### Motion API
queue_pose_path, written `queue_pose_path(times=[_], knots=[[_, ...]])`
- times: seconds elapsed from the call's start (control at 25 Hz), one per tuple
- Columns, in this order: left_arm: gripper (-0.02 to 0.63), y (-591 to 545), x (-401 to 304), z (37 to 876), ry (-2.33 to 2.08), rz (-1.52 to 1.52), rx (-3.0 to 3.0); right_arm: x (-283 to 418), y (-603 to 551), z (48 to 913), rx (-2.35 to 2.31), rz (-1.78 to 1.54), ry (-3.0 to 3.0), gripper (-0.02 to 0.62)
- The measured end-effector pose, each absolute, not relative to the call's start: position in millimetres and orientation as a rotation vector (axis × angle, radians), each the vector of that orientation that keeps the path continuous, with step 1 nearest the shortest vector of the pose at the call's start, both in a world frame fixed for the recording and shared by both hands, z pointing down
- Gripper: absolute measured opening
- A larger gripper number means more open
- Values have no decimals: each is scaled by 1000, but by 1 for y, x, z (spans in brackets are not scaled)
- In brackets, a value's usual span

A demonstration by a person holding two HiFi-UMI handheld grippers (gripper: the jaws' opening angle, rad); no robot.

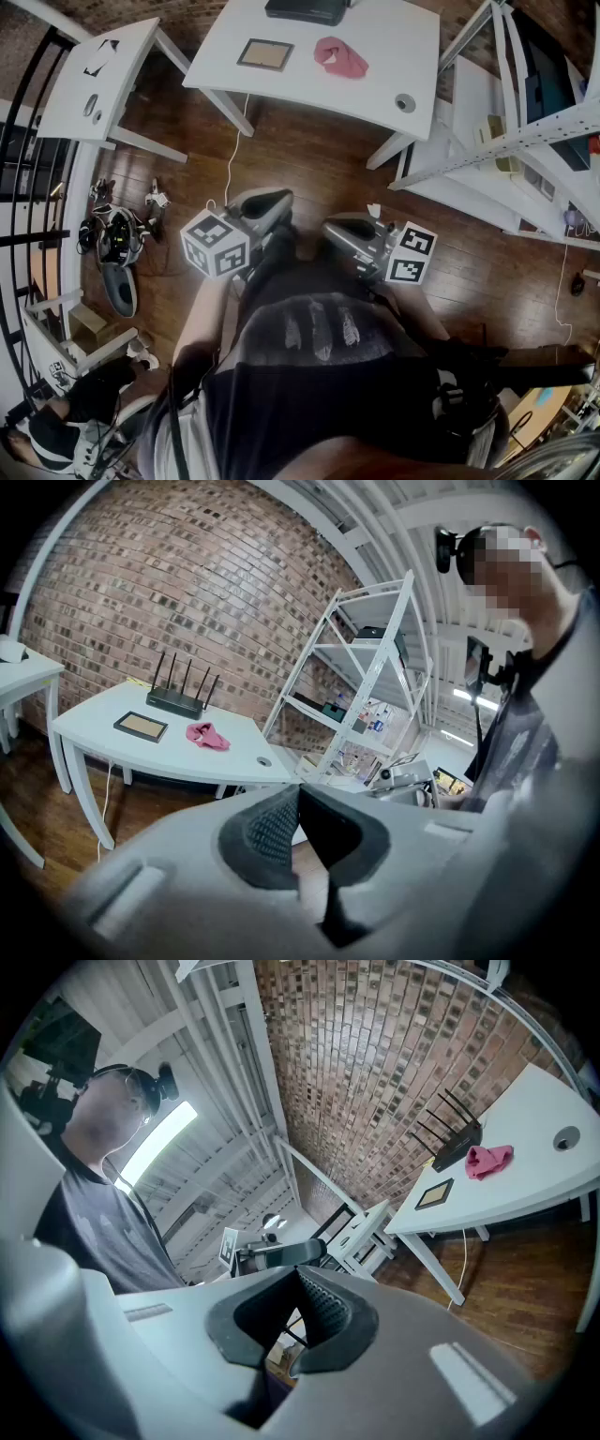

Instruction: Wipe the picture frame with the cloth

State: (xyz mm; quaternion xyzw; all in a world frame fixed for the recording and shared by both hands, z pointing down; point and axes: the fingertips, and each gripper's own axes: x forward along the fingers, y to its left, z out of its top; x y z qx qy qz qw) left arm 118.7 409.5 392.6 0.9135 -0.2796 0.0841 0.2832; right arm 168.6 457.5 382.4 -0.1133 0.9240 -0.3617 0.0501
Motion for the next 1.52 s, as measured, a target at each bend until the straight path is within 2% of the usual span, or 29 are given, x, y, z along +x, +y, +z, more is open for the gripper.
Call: queue_pose_path(times=[0.32, 0.84, 1.24, 1.52], knots=[[3, 340, 85, 404, -673, 207, 2471, 131, 392, 391, -507, -1141, 2822, 2], [3, 220, -20, 410, -713, 154, 2459, 46, 279, 385, -661, -1165, 2891, 2], [3, 165, -25, 427, -737, 162, 2437, 37, 229, 393, -715, -1236, 2910, 2], [3, 129, -8, 450, -761, 319, 2412, 50, 188, 406, -664, -1300, 2881, 2]])
